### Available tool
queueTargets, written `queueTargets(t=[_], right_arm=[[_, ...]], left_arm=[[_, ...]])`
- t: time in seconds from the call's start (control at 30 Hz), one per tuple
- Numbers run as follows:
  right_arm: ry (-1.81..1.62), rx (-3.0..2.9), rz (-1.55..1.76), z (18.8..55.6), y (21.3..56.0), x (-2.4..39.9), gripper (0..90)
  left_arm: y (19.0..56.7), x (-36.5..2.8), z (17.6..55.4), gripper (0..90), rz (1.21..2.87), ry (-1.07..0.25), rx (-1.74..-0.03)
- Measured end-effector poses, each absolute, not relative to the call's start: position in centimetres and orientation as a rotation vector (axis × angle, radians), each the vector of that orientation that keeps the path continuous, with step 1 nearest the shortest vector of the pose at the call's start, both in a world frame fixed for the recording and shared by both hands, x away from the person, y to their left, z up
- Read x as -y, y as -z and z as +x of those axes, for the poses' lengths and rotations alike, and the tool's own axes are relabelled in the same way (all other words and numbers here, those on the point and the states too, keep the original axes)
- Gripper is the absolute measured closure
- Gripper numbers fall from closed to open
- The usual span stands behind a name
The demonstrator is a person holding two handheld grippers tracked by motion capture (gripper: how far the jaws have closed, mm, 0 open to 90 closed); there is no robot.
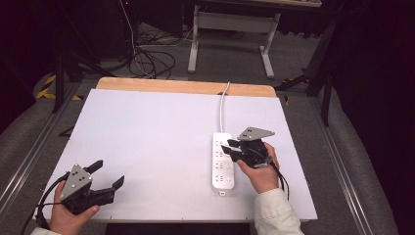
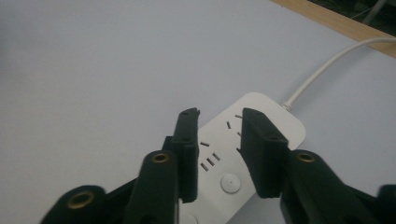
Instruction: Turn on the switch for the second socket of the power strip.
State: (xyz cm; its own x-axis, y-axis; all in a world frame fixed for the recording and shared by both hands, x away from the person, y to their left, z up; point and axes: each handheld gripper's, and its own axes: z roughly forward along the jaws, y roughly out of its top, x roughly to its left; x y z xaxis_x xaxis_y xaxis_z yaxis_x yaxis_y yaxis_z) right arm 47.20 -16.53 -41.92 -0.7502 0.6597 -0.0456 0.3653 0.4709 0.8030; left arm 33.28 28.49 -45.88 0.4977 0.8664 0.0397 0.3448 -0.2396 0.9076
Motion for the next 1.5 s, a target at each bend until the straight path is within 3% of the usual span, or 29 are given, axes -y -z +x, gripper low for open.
queueTargets(t=[0.1,0.2,1.5], right_arm=[[-1.118,-2.381,0.860,47.4,42.1,16.3,84.4],[-1.089,-2.386,0.866,47.5,42.3,16.2,89.7],[-0.854,-2.488,0.933,48.7,44.4,15.6,90.0]], left_arm=[[45.9,-28.5,33.3,15.3,1.808,-0.700,-1.016],[45.9,-28.5,33.3,15.3,1.809,-0.702,-1.017],[45.9,-28.6,33.3,15.3,1.806,-0.708,-1.034]])
